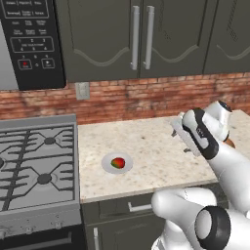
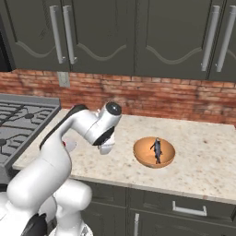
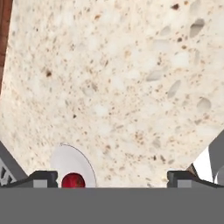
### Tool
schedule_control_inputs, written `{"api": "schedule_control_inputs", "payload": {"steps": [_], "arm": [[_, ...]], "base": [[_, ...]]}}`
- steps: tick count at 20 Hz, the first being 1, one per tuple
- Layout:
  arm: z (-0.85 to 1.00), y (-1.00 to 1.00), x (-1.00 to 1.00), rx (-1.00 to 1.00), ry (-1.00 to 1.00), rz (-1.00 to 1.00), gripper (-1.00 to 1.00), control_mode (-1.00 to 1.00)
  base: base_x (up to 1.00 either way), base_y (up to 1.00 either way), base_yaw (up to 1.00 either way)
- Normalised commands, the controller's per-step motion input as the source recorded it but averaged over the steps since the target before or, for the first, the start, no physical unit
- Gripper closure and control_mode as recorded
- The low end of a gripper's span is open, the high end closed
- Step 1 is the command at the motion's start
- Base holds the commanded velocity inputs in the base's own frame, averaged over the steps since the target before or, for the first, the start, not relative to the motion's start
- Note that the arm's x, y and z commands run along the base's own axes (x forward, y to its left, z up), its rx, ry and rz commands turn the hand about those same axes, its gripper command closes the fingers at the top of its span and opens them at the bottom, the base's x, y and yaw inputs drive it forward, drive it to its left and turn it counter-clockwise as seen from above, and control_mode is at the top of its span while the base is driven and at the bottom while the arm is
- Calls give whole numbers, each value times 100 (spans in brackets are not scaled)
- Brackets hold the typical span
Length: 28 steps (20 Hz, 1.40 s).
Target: Remove the mango from the bowl and place it on the small plate. Then place the bowl with only the fish in the microwave, close the door, and press the start button to microwave the fish.
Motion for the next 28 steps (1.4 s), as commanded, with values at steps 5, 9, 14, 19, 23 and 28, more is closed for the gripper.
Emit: {"api": "schedule_control_inputs", "payload": {"steps": [5,9,14,19,23,28], "arm": [[0,-100,-22,0,9,0,-100,-100],[-9,-100,-22,0,6,0,-100,-100],[-19,-100,-45,4,0,0,-100,-100],[-23,-100,-65,12,0,-2,-100,-100],[-16,-100,-33,12,0,-2,-100,-100],[-10,-78,4,7,0,0,-100,-100]], "base": [[0,0,0],[0,0,0],[0,0,0],[0,0,0],[0,0,0],[0,0,0]]}}
